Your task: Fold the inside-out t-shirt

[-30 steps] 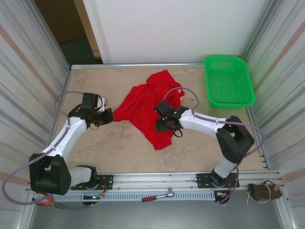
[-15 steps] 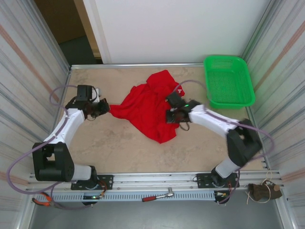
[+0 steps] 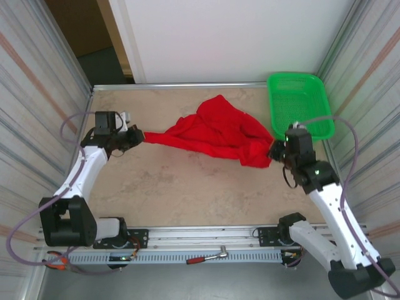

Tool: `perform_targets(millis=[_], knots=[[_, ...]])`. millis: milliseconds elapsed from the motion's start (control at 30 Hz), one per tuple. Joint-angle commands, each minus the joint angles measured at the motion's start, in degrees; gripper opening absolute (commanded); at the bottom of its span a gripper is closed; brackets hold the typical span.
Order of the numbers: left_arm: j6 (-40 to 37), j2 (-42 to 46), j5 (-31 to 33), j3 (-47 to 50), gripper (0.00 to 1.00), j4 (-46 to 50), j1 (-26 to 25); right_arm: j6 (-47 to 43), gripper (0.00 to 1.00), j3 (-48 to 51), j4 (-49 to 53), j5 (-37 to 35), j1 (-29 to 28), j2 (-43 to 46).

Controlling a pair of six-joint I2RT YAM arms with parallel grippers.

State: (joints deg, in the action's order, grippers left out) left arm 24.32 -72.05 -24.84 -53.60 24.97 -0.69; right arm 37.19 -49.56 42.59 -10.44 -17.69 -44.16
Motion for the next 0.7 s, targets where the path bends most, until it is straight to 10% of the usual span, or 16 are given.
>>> perform_targets(millis=[0, 100, 233, 667], knots=[[1.92, 4.51, -1.21, 5.39, 0.0, 0.13, 0.29, 9.85, 0.0, 8.08, 10.59, -6.13, 0.13, 7.2], [2.98, 7.28, -1.06, 10.12, 0.27, 0.33, 0.25, 13.96, 0.44, 11.84, 13.45, -7.88, -0.54, 12.5], [3.41, 10.63, 2.86, 12.47, 0.57, 1.41, 0.29, 12.78, 0.5, 9.44, 12.25, -8.04, -0.68, 10.49], [0.7, 2.47, 3.31, 9.71, 0.62, 0.04, -0.16, 6.3, 0.58, 4.56, 1.59, -3.23, -17.06, -16.11]])
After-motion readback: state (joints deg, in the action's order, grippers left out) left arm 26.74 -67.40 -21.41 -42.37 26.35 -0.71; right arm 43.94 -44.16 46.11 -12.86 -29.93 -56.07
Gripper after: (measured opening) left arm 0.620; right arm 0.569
